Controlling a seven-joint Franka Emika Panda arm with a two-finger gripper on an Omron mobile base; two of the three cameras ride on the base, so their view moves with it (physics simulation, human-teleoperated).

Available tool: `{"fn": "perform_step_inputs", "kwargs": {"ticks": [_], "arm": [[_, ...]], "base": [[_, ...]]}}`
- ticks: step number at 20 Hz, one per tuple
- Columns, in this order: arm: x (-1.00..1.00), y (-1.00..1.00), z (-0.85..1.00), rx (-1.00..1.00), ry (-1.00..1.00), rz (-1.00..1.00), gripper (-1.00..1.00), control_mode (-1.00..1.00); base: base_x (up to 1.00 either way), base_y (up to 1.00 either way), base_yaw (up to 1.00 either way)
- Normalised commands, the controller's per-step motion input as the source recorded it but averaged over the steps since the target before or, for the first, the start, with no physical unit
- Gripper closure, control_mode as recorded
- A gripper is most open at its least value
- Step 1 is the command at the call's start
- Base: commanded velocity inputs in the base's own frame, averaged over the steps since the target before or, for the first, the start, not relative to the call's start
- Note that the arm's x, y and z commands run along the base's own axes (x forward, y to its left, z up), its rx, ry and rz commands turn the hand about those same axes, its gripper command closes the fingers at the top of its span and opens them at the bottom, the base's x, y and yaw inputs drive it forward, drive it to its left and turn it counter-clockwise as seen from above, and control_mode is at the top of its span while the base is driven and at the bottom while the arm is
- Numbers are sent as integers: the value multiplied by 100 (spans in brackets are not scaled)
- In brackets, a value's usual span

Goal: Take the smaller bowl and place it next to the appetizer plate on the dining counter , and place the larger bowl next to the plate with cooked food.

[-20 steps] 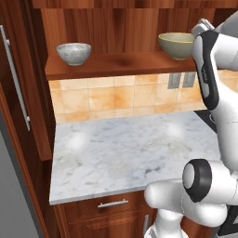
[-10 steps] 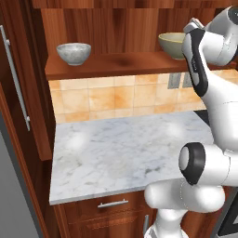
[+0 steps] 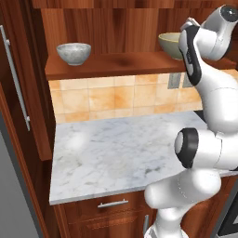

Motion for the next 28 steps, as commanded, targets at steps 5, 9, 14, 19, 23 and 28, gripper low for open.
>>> {"fn": "perform_step_inputs", "kwargs": {"ticks": [5,9,14,19,23,28], "arm": [[40,-11,0,0,4,0,-100,-100],[42,-10,-1,0,2,0,-100,-100],[38,-3,-4,0,2,0,-100,-100],[22,0,-19,0,3,0,-100,-100],[26,-2,-18,0,4,0,-100,-100],[26,0,-29,0,5,0,100,-100]], "base": [[0,0,0],[0,0,0],[0,0,0],[0,0,0],[0,0,0],[0,0,0]]}}
